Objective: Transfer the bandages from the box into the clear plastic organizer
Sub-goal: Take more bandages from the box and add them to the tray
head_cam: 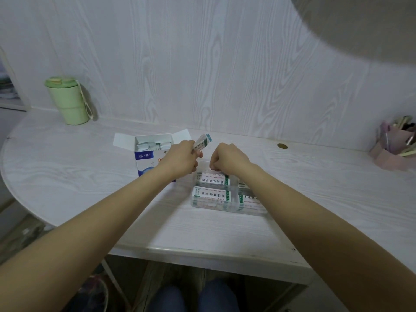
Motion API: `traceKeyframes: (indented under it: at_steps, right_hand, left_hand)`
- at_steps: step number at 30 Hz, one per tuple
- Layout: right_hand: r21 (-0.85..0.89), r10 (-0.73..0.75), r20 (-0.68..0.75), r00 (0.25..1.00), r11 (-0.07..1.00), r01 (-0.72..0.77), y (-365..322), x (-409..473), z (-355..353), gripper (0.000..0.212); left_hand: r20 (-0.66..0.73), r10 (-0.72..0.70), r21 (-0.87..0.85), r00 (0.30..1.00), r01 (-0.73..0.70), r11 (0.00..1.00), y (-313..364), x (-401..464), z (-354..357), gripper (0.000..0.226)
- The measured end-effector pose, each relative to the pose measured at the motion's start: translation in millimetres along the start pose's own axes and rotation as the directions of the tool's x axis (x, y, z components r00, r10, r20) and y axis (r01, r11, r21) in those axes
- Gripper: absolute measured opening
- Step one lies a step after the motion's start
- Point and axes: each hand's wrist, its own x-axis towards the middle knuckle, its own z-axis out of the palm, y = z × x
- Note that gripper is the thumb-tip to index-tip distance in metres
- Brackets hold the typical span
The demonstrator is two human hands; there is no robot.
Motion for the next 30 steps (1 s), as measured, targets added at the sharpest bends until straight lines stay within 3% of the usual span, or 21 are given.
traceKeyframes:
  at_steps: [13, 24, 26, 28, 30]
  right_hand:
    - [0.19, -0.14, 0.031, 0.99, 0.973, 0.132, 12.3, -10.9, -11.2, 0.019]
    - [0.345, -0.069, -0.03, 0.997, 0.936, 0.075, 20.5, -21.0, -26.1, 0.024]
    - [0.509, -0.073, -0.076, 0.994, 0.855, 0.102, 19.1, -28.4, -30.4, 0.023]
    - [0.74, -0.099, -0.084, 0.992, 0.66, 0.128, 15.4, -39.5, -35.9, 0.024]
    - [0.823, -0.092, -0.11, 0.99, 0.55, 0.143, 12.8, -48.1, -39.0, 0.018]
  left_hand:
    - [0.017, 0.042, 0.039, 0.999, -0.042, 0.998, 0.6, -2.1, -1.0, 0.024]
    - [0.025, 0.088, 0.018, 0.996, -0.089, 0.996, 5.7, -4.8, -4.5, 0.025]
    - [0.028, 0.089, -0.055, 0.996, -0.088, 0.995, 5.5, -5.7, -5.8, 0.023]
    - [0.082, 0.061, -0.229, 0.995, -0.04, 0.973, 5.3, -8.0, -8.8, 0.019]
    - [0.169, 0.067, -0.351, 0.983, -0.004, 0.937, 7.2, -12.4, -11.4, 0.016]
